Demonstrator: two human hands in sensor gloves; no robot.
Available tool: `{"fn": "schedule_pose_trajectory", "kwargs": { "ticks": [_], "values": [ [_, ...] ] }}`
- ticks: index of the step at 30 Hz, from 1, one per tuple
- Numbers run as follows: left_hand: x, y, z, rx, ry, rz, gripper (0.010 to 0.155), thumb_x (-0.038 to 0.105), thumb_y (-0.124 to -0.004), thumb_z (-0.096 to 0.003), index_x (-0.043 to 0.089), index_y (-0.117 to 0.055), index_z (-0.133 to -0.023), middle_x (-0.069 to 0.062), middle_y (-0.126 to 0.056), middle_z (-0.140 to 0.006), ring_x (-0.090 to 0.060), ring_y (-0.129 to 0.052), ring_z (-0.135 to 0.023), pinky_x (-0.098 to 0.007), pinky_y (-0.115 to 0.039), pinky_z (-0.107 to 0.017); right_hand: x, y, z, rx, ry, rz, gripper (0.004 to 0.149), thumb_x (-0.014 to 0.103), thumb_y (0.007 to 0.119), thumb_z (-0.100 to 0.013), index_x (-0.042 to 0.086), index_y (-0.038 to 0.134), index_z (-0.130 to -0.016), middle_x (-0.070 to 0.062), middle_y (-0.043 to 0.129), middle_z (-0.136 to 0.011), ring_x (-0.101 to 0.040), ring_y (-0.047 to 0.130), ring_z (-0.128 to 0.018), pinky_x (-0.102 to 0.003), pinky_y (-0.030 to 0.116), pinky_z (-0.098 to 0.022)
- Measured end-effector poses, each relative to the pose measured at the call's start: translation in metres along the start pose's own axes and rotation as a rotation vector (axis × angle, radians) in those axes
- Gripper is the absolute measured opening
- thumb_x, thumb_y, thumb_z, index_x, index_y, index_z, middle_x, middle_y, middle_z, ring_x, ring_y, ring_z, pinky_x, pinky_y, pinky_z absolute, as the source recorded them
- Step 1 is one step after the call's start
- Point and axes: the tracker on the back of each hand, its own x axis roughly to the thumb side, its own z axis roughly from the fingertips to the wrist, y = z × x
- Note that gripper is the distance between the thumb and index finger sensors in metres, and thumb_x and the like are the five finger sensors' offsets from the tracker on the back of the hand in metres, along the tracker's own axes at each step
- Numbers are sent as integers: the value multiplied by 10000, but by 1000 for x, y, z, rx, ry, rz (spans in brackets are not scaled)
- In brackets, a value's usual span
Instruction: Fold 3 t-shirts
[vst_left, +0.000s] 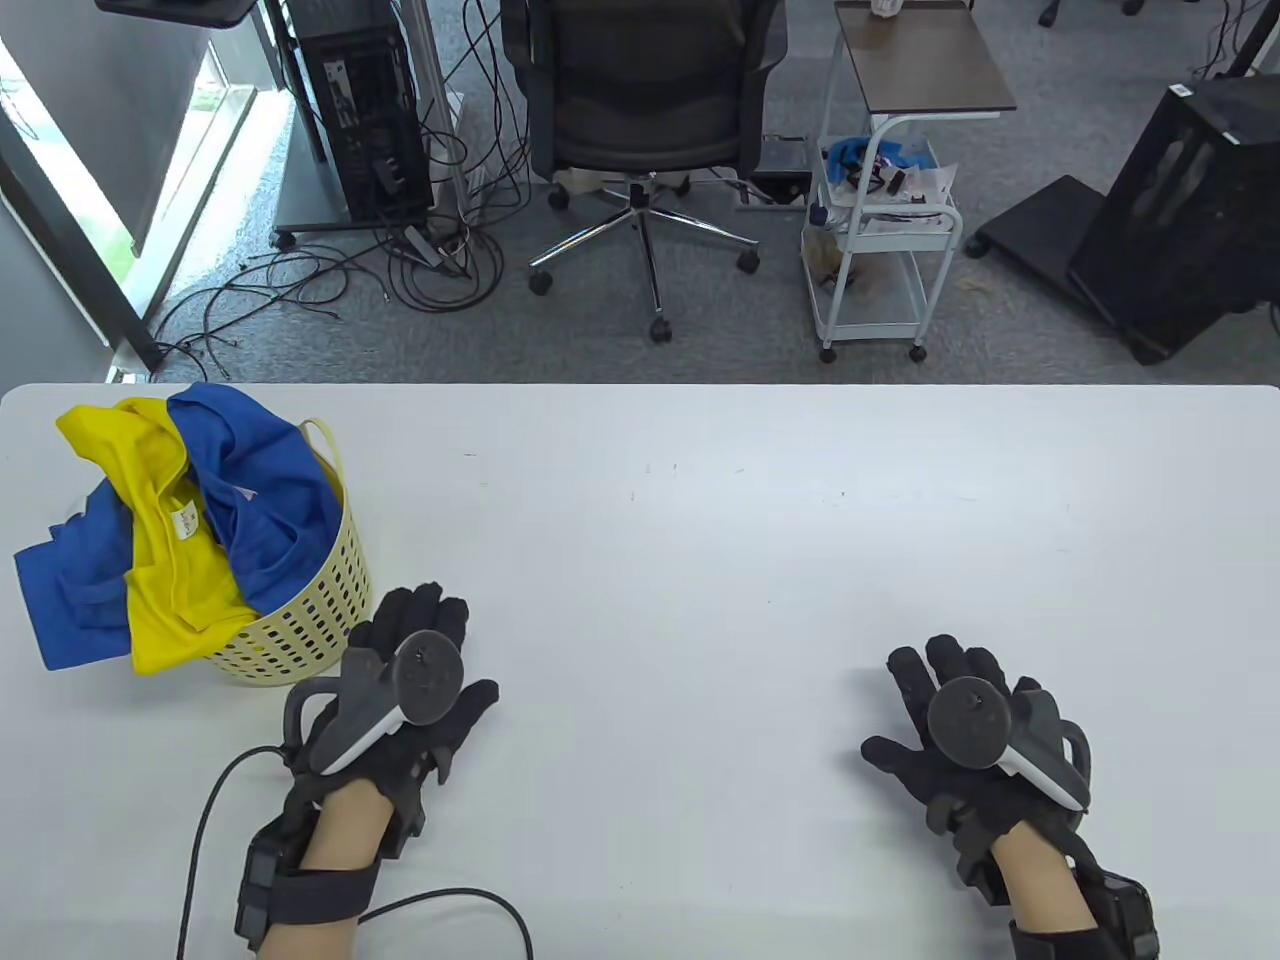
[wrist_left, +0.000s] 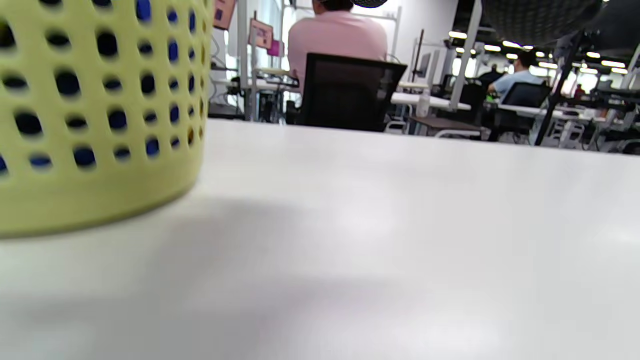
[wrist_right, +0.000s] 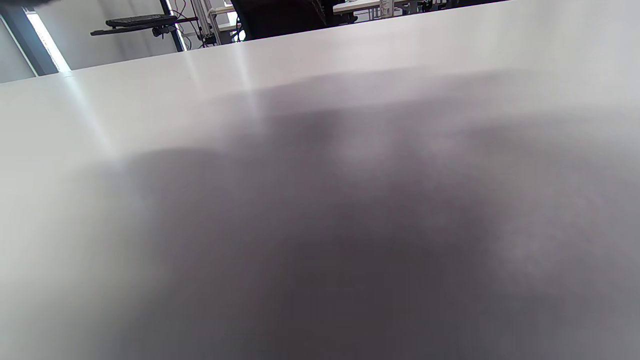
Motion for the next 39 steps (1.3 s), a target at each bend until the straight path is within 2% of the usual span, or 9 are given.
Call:
{"fn": "schedule_pose_trajectory", "kwargs": {
  "ticks": [5, 10, 17, 20, 22, 25, 29, 35, 39],
  "values": [
    [-27, 59, -6, 81, 99, -36, 796, 615, -627, -419, 307, -340, -1094, 4, -283, -1174, -285, -273, -1100, -573, -388, -823, -1, -1, -1, -4, -5, -16, 852, 666, 662, -388, 354, 186, -1022, -94, 52, -1141, -494, 109, -1051, -807, 102, -662],
    [-59, 80, -13, 78, 225, -108, 720, 525, -687, -437, 314, -429, -1076, 13, -344, -1169, -279, -315, -1098, -578, -422, -816, -2, -1, -1, -1, -6, -30, 848, 660, 664, -393, 354, 186, -1022, -94, 51, -1140, -495, 108, -1050, -807, 97, -659],
    [-93, 74, -17, 26, 364, -246, 653, 424, -715, -448, 332, -486, -1053, 34, -366, -1163, -263, -303, -1097, -580, -403, -819, -3, -1, -1, -1, -14, -43, 844, 657, 663, -396, 353, 186, -1022, -95, 49, -1140, -496, 103, -1049, -808, 91, -657],
    [-103, 72, -15, 21, 382, -228, 688, 400, -733, -453, 383, -415, -1063, 40, -304, -1172, -273, -238, -1100, -601, -366, -821, -3, -1, -1, -1, -16, -44, 845, 657, 664, -395, 353, 187, -1023, -96, 48, -1140, -496, 101, -1048, -808, 88, -655],
    [-109, 72, -15, 8, 401, -212, 667, 399, -732, -457, 407, -435, -1054, 44, -305, -1174, -285, -237, -1100, -610, -382, -817, -3, -1, -1, -2, -17, -45, 843, 656, 664, -397, 352, 188, -1023, -96, 49, -1140, -497, 101, -1048, -808, 88, -655],
    [-114, 72, -16, 5, 442, -240, 611, 387, -741, -457, 413, -525, -1028, 43, -337, -1171, -280, -271, -1099, -596, -411, -814, -3, -1, -2, 2, -14, -44, 842, 655, 663, -397, 352, 187, -1022, -96, 48, -1139, -498, 101, -1047, -808, 88, -654],
    [-117, 71, -19, -34, 511, -248, 555, 459, -722, -453, 382, -633, -996, 28, -349, -1170, -276, -276, -1095, -551, -383, -824, -3, -1, -1, 4, -15, -45, 843, 656, 663, -397, 351, 186, -1023, -95, 48, -1139, -497, 100, -1047, -808, 88, -654],
    [-120, 73, -26, -104, 609, -211, 530, 465, -740, -455, 335, -679, -965, 36, -327, -1167, -260, -244, -1090, -519, -328, -830, -3, -1, -1, 11, -11, -47, 841, 654, 662, -399, 348, 188, -1023, -100, 50, -1138, -500, 103, -1045, -808, 89, -651],
    [-116, 68, -32, -55, 613, -276, 400, 415, -757, -450, 325, -788, -838, 44, -411, -1147, -267, -316, -1083, -528, -374, -819, -4, -1, -1, 17, -11, -54, 842, 654, 662, -399, 347, 188, -1023, -100, 50, -1137, -502, 102, -1044, -809, 87, -650]
  ]
}}
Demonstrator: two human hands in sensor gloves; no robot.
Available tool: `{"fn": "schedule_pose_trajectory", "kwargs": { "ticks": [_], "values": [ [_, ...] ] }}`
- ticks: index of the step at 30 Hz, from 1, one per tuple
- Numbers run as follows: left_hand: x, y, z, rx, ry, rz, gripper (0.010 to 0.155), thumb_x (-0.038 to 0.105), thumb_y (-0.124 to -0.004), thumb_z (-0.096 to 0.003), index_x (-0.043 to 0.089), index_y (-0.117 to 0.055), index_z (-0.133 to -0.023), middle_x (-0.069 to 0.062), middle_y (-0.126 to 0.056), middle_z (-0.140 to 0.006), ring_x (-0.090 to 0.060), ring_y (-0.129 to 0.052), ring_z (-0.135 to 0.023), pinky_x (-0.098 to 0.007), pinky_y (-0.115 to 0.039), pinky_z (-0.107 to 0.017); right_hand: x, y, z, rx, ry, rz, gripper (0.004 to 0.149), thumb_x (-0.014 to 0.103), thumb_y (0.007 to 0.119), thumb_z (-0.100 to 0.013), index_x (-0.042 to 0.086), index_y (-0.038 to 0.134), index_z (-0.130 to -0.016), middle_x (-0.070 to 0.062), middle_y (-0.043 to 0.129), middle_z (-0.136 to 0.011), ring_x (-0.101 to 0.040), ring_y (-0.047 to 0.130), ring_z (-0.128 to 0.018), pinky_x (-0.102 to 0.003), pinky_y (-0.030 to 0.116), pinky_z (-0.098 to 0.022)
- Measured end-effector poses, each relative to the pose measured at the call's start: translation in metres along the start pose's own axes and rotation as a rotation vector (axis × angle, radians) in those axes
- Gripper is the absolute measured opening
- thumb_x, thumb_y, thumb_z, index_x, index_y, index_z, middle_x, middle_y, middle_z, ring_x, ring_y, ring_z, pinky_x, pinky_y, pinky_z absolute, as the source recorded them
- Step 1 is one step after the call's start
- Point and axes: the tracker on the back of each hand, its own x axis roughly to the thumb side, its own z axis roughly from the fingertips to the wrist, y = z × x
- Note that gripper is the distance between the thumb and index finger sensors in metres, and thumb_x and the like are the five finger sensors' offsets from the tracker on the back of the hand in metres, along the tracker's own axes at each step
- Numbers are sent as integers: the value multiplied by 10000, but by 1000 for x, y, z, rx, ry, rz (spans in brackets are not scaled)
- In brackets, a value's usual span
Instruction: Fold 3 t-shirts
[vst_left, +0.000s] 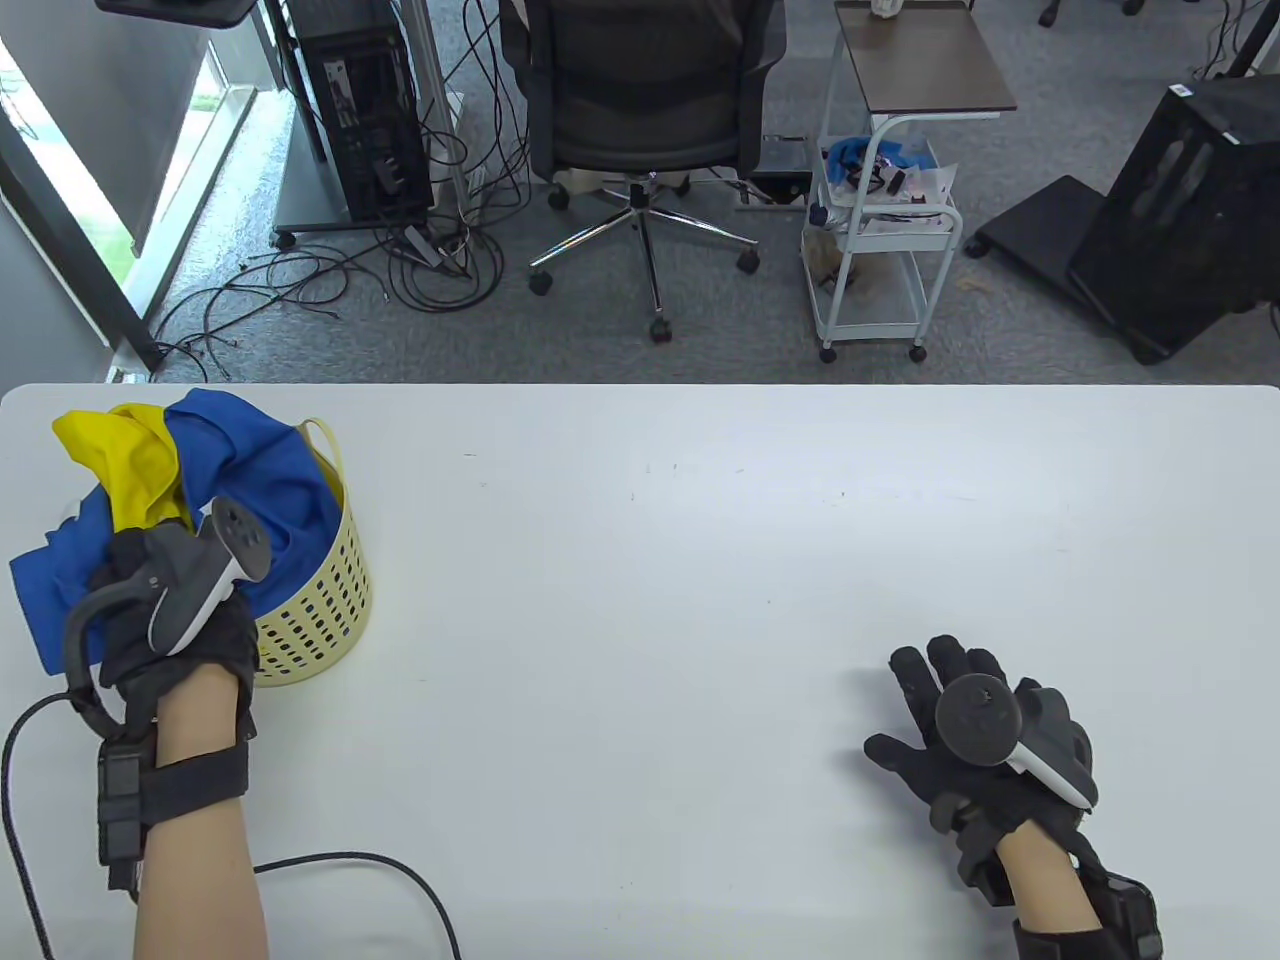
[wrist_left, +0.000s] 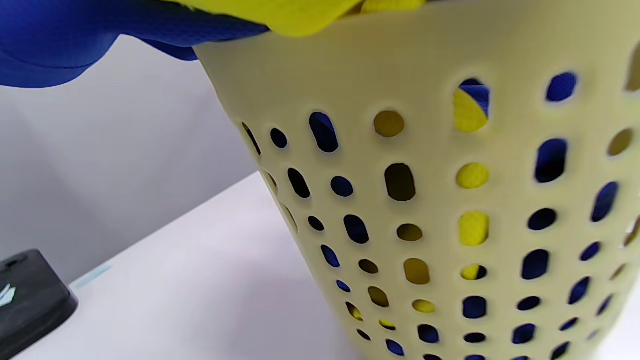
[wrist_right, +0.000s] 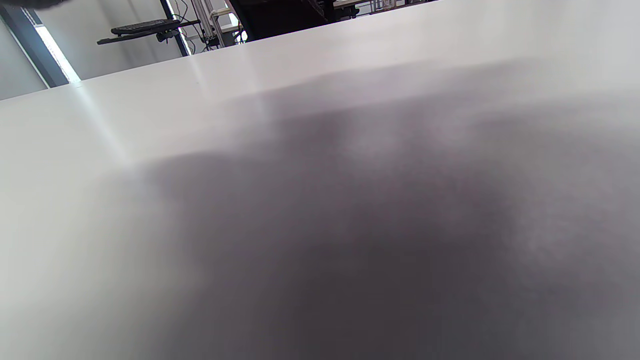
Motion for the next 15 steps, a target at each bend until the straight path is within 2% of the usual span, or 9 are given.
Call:
{"fn": "schedule_pose_trajectory", "kwargs": {
  "ticks": [1, 4, 5, 10, 14, 15],
  "values": [
    [0, 0, 0, 7, -2, -3, 314, 51, -620, -882, 307, -795, -833, 43, -439, -1140, -266, -335, -1081, -533, -389, -815, 0, 0, 0, 0, 0, -1, 842, 654, 663, -399, 347, 188, -1023, -100, 49, -1137, -501, 101, -1044, -809, 86, -649],
    [-1, 0, -1, 4, -15, 12, 285, 57, -610, -861, 265, -803, -834, 45, -457, -1132, -270, -335, -1081, -534, -389, -814, 0, 0, 0, 2, 3, -4, 842, 653, 663, -399, 345, 190, -1024, -101, 48, -1137, -501, 102, -1043, -809, 85, -649],
    [-2, -1, 0, 22, -30, 15, 406, 384, -731, -458, 251, -804, -834, 39, -469, -1128, -272, -343, -1079, -534, -394, -812, 0, 0, 0, 3, 3, -4, 842, 653, 663, -399, 346, 189, -1023, -100, 47, -1136, -502, 100, -1042, -808, 85, -650],
    [-6, 0, -1, 43, -55, 50, 427, 382, -690, -464, 223, -775, -851, 16, -474, -1119, -285, -349, -1073, -533, -399, -808, 0, 0, 0, 6, 3, -4, 842, 653, 663, -399, 345, 189, -1023, -99, 45, -1136, -501, 100, -1042, -808, 85, -649],
    [-11, 6, 3, 172, -94, 135, 437, 413, -674, -459, 200, -781, -825, -8, -547, -1079, -305, -455, -1049, -550, -508, -776, 0, 0, 0, 10, 5, -6, 842, 653, 662, -400, 345, 187, -1023, -100, 37, -1134, -501, 95, -1042, -808, 83, -649],
    [-11, 8, 3, 174, -97, 142, 438, 405, -673, -460, 192, -775, -828, -12, -556, -1068, -306, -470, -1043, -550, -522, -770, 0, 0, -1, 10, 4, -8, 842, 653, 663, -400, 346, 187, -1023, -101, 36, -1133, -502, 94, -1041, -808, 84, -650]
  ]
}}
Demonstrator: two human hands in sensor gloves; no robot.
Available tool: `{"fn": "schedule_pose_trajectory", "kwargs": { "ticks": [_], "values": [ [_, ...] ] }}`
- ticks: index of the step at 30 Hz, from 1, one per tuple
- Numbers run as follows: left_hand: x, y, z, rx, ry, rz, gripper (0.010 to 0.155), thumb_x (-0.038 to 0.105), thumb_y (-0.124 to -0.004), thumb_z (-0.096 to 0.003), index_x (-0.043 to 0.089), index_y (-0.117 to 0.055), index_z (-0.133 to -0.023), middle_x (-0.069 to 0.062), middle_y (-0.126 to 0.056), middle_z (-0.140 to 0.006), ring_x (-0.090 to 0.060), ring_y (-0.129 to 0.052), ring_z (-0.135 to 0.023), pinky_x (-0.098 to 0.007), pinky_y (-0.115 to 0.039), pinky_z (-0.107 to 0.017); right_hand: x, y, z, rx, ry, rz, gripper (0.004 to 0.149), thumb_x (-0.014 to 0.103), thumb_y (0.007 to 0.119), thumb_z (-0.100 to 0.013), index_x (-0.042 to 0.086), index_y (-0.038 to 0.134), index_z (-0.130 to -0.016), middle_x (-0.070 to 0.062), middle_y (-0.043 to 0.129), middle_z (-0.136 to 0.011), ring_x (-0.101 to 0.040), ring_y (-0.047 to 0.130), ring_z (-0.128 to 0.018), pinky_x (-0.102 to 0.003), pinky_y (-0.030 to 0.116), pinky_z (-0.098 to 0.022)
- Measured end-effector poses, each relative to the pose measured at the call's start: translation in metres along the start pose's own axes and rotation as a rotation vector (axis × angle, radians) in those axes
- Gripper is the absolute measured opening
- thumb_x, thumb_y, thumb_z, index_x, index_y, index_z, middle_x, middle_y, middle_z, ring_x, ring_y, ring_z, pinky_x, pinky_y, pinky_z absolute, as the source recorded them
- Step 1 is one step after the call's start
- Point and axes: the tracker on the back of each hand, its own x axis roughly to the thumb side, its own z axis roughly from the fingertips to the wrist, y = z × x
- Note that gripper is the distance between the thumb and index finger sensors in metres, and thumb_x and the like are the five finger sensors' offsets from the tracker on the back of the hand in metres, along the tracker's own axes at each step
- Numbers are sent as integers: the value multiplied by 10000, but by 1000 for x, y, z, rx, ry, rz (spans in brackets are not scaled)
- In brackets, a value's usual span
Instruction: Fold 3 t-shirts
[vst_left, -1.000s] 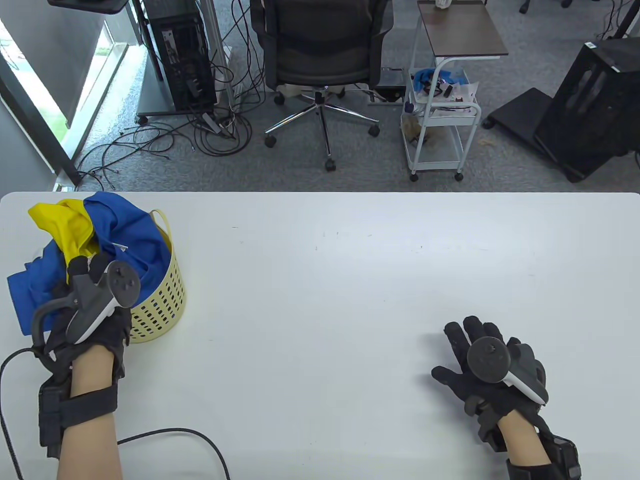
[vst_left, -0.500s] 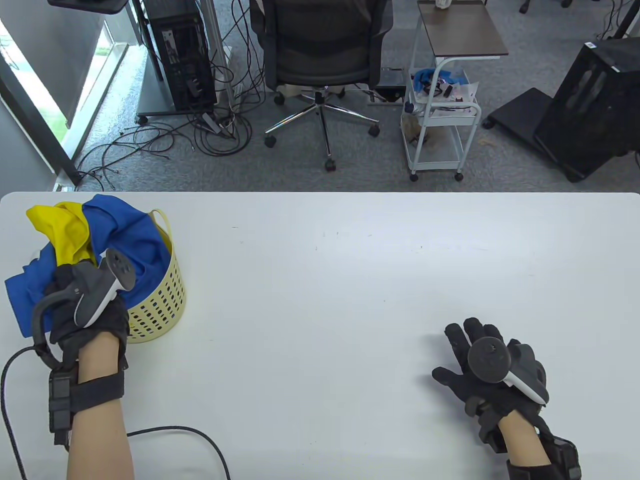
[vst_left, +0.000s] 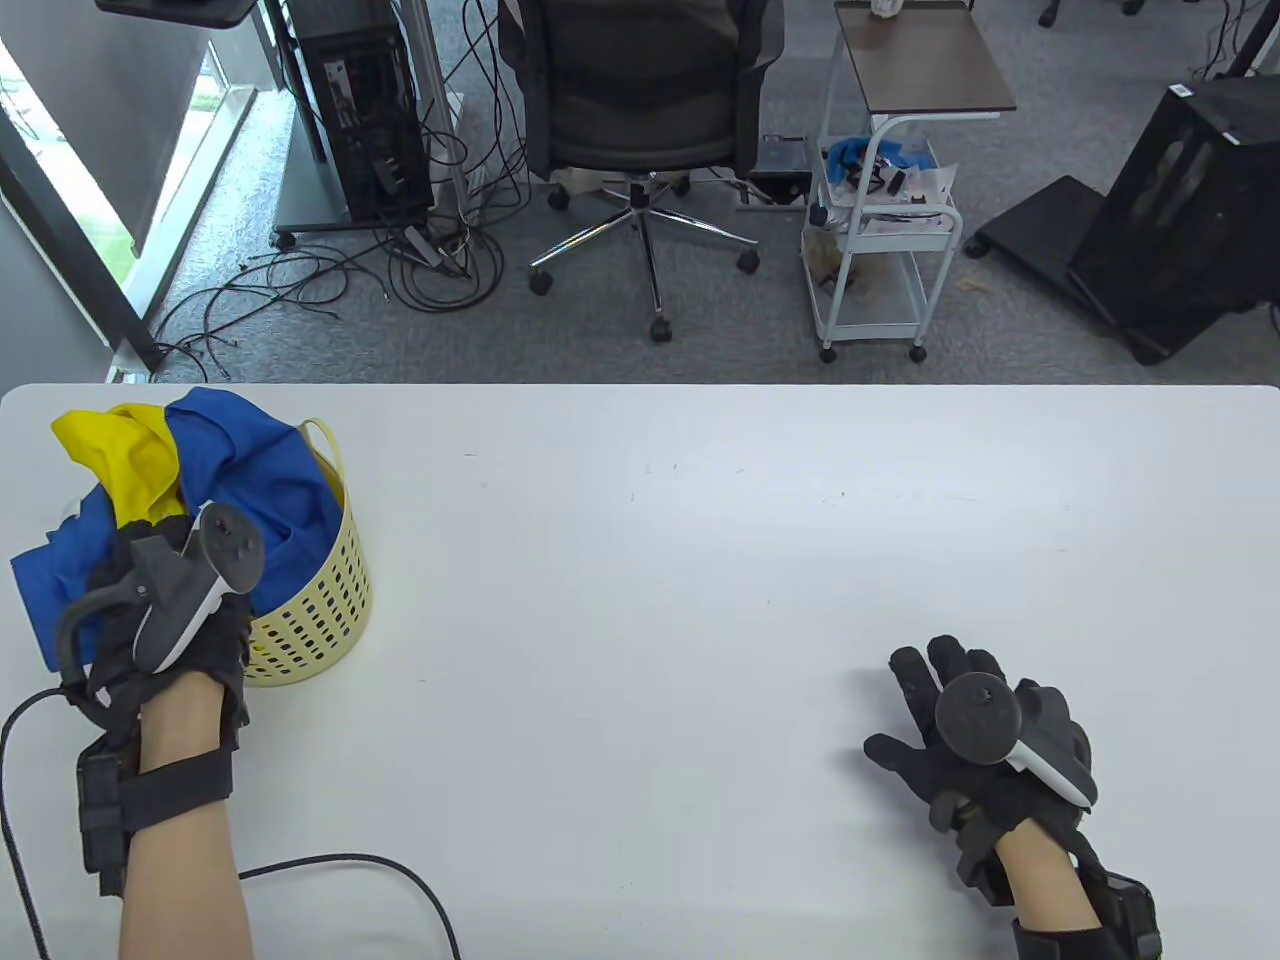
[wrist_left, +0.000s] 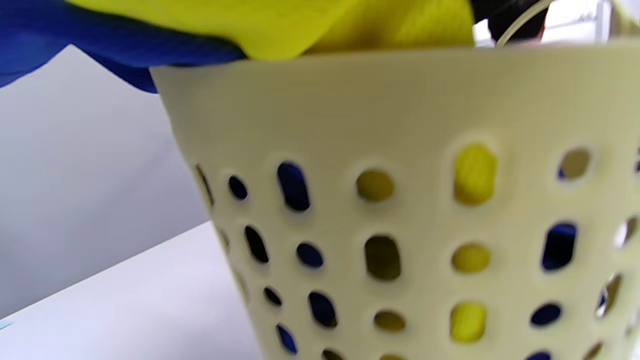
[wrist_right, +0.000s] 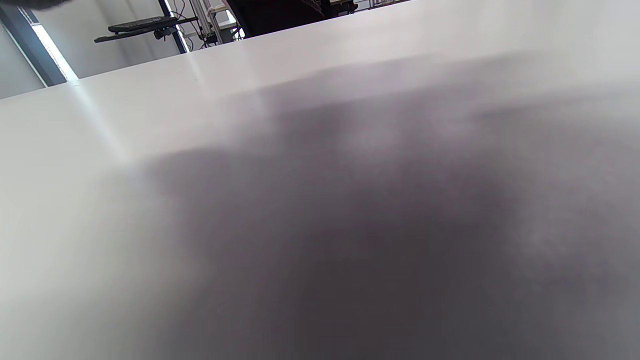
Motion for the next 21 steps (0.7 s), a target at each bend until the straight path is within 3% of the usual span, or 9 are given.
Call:
{"fn": "schedule_pose_trajectory", "kwargs": {
  "ticks": [3, 10, 15, 21],
  "values": [
    [-2, 7, 3, 56, -8, 37, 441, 418, -664, -451, 191, -771, -813, -28, -611, -1025, -310, -571, -995, -528, -603, -732, 0, 0, 0, 1, -2, -1, 844, 654, 662, -398, 345, 186, -1023, -99, 32, -1132, -501, 91, -1041, -807, 84, -650],
    [3, 17, 10, 14, -19, 153, 435, 454, -588, -431, 218, -705, -777, -42, -729, -855, -262, -752, -814, -495, -707, -638, 1, 0, 0, -2, -12, -6, 842, 654, 660, -401, 345, 184, -1023, -101, 24, -1129, -501, 86, -1038, -805, 95, -654],
    [5, 30, 12, -5, -32, 215, 431, 455, -592, -434, 218, -697, -779, -39, -722, -850, -258, -747, -798, -485, -702, -631, 1, -1, 0, -6, -19, -10, 842, 655, 658, -400, 343, 184, -1023, -101, 20, -1127, -501, 85, -1037, -804, 99, -655],
    [12, 63, 19, 45, -57, 241, 429, 458, -596, -438, 218, -697, -778, -39, -713, -850, -258, -738, -793, -470, -704, -618, 1, -1, 0, -4, -20, -19, 843, 654, 659, -401, 343, 183, -1023, -100, 18, -1127, -500, 81, -1037, -803, 97, -656]
  ]
}}
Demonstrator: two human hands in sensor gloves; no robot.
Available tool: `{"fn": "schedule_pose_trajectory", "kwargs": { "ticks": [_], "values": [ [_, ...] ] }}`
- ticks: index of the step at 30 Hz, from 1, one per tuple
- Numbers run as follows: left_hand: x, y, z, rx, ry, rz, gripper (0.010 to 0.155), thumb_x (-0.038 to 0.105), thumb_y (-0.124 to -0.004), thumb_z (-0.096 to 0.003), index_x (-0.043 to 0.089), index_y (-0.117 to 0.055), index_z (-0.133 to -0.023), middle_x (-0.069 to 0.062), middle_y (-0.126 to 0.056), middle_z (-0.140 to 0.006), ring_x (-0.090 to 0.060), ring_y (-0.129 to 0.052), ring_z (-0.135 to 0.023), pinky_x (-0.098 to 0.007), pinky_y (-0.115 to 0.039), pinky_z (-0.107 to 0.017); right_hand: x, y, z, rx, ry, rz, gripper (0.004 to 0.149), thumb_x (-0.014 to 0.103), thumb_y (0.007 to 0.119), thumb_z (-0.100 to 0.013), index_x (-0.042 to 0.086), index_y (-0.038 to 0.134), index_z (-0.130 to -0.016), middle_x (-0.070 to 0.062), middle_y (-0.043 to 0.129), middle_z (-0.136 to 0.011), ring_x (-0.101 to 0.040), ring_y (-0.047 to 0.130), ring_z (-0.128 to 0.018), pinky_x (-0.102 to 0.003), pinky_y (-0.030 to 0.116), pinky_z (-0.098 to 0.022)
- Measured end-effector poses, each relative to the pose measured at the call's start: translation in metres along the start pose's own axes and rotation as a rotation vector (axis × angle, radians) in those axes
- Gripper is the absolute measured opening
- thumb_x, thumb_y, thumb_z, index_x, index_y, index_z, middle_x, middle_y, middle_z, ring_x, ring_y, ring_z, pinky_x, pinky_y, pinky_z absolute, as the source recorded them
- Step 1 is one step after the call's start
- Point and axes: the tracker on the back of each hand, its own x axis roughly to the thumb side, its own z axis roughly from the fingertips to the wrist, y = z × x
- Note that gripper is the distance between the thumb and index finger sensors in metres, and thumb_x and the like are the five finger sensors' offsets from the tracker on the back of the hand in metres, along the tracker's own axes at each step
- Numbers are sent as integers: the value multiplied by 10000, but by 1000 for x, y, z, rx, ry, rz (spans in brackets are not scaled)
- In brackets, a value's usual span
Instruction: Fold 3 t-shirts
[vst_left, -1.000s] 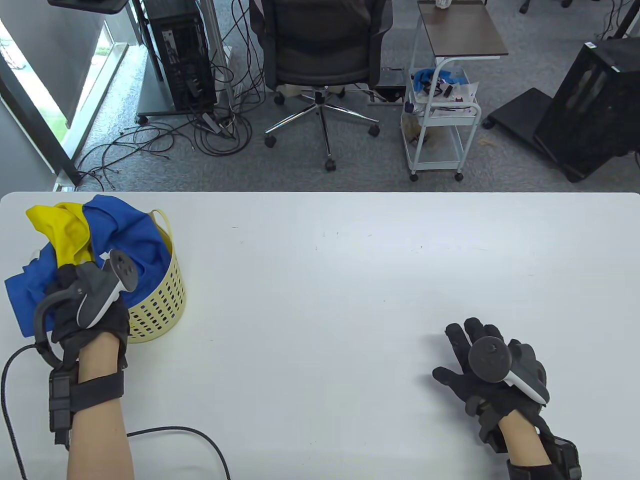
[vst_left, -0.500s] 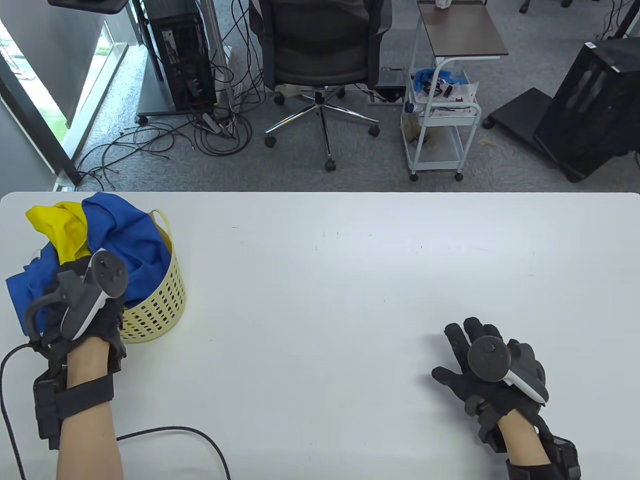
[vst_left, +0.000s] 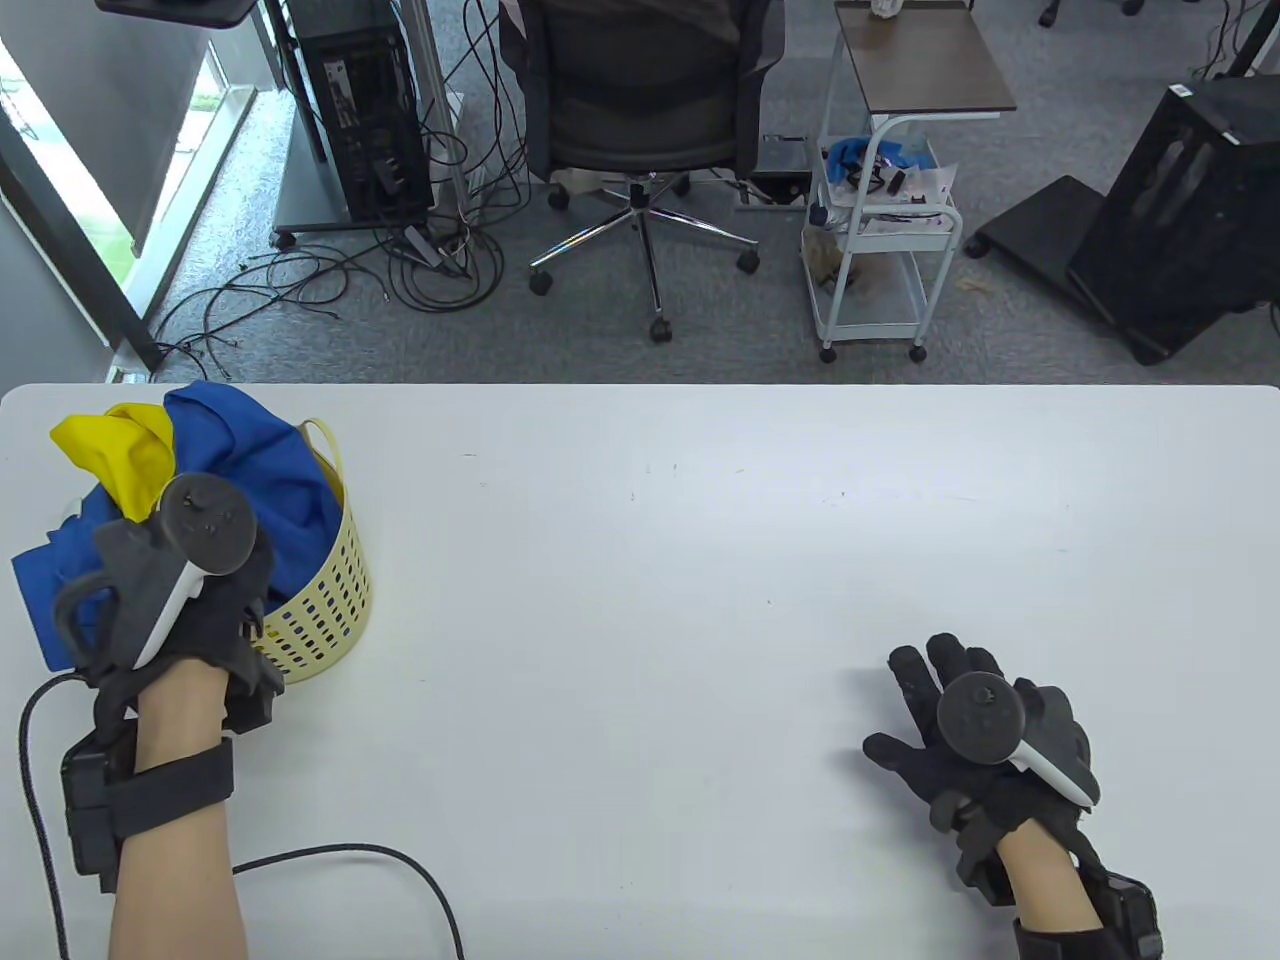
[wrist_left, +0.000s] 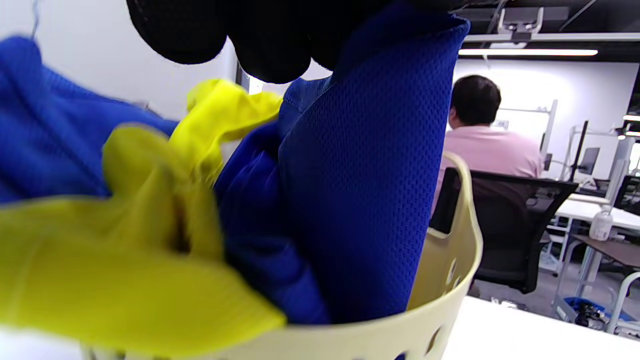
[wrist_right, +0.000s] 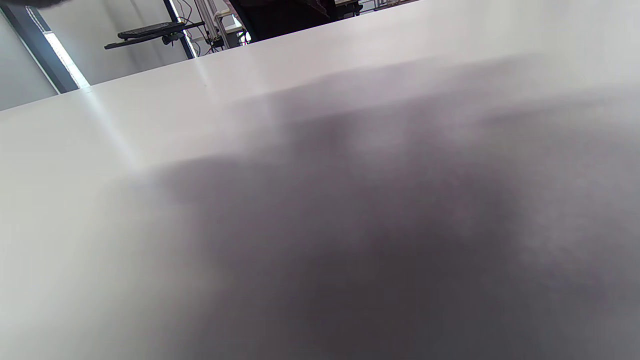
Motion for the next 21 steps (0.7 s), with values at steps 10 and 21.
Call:
{"fn": "schedule_pose_trajectory", "kwargs": {
  "ticks": [10, 21],
  "values": [
    [32, 69, 18, 110, -62, 88, 428, 456, -596, -440, 215, -693, -780, -46, -712, -840, -257, -744, -762, -455, -710, -597, -1, -2, 1, -12, -18, -14, 843, 654, 659, -402, 341, 182, -1023, -101, 12, -1124, -502, 72, -1034, -801, 100, -657],
    [71, 138, 40, 230, -141, 224, 425, 452, -603, -439, 213, -693, -778, -43, -715, -833, -249, -754, -753, -437, -728, -592, -3, -4, 2, -25, -32, -35, 844, 654, 660, -402, 340, 184, -1024, -103, 8, -1122, -503, 68, -1032, -801, 104, -658]
  ]
}}
